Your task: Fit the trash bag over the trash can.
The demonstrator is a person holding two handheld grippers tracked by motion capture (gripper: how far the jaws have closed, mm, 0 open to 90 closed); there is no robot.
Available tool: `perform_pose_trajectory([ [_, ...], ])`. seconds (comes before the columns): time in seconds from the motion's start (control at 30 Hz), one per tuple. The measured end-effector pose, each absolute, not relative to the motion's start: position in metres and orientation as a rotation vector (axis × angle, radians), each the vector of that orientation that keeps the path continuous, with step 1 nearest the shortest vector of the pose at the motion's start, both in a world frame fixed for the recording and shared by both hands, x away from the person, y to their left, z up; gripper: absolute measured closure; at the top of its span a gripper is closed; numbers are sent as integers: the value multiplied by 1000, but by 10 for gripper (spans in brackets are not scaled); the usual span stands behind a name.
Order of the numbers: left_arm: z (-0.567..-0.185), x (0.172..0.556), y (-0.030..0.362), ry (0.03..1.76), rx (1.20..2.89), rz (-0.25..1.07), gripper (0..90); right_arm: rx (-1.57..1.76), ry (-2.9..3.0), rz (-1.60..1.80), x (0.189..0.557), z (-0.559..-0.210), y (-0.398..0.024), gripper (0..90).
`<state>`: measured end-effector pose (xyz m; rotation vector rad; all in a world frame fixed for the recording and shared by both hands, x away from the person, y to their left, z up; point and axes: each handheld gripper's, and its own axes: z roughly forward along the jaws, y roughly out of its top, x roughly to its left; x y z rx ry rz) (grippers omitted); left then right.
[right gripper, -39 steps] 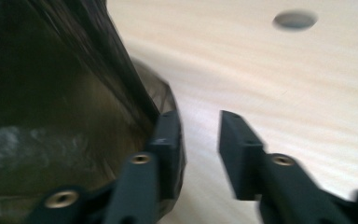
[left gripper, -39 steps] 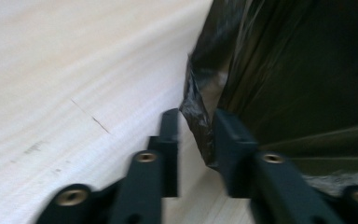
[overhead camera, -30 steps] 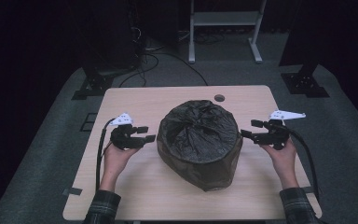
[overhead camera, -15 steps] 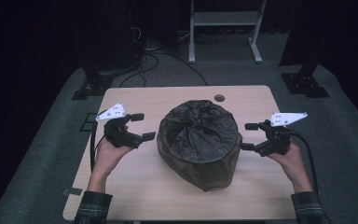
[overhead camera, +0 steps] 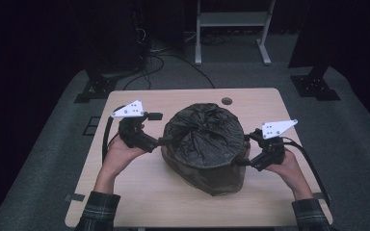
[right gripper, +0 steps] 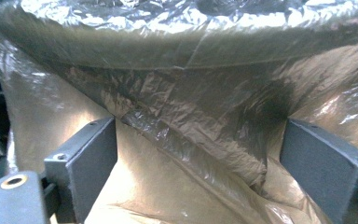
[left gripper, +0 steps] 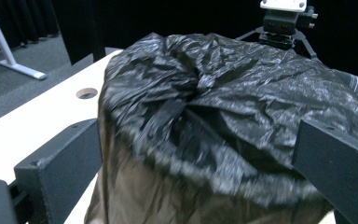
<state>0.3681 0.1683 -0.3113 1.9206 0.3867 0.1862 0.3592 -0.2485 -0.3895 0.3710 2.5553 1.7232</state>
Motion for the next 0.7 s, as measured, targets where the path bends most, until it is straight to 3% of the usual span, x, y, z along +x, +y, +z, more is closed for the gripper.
perform_pose_trajectory([
  [0.5,-292,364,155,350,1953,193,3,368,2515,1740,345,-394,-215,99],
  [0.7,-281,363,130,333,2023,186,4,380,2437,1753,339,-387,-217,100],
])
